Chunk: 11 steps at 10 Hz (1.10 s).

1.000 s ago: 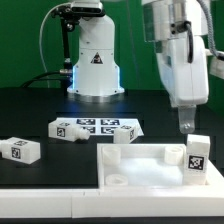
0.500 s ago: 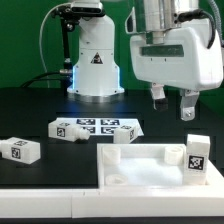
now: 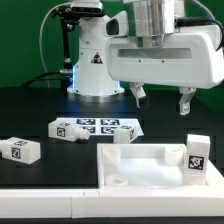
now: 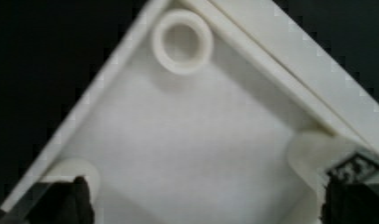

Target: Assemble square table

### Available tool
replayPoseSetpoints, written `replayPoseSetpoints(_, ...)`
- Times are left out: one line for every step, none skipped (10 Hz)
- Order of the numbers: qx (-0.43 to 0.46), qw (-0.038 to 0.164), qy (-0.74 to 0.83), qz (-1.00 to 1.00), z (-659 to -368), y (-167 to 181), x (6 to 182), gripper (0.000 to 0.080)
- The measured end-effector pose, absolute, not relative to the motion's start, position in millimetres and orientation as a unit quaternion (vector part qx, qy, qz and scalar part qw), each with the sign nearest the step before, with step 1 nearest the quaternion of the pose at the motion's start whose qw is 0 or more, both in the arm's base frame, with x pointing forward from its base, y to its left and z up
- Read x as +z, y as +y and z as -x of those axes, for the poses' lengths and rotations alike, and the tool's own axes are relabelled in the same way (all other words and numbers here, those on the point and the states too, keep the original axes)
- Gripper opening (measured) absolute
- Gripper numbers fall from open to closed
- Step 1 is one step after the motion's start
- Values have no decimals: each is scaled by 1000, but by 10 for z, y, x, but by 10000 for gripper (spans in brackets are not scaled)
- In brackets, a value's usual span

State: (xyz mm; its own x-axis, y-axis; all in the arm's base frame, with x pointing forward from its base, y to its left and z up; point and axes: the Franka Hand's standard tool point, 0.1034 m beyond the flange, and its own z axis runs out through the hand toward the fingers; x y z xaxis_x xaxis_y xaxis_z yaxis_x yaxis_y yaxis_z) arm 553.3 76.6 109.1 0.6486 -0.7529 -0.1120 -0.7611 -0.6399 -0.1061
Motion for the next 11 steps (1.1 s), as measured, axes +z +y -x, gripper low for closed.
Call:
replayPoseSetpoints(31,63,405,912,-5448,767,1070,648)
replayPoseSetpoints(30,60,373,926,-5436,763,1057,648)
replayPoseSetpoints(28,61,343,937,-5437,750,1055,648)
replayPoseSetpoints(25,62,296,953,-5437,741,1054,648)
replayPoseSetpoints(25,61,255,965,-5404,723,1025,648)
replayPoseSetpoints(35,59,202,977,-5267,670,933,648)
replayPoseSetpoints(62,57,167,982,-5104,617,872,648)
replayPoseSetpoints(71,45,133,987,-5029,559,833,648)
replayPoseSetpoints(58,42,116,991,-5025,513,803,648)
replayPoseSetpoints(67,44,124,989,-5007,519,801,648)
replayPoseSetpoints(66,43,125,989,-5014,513,797,648)
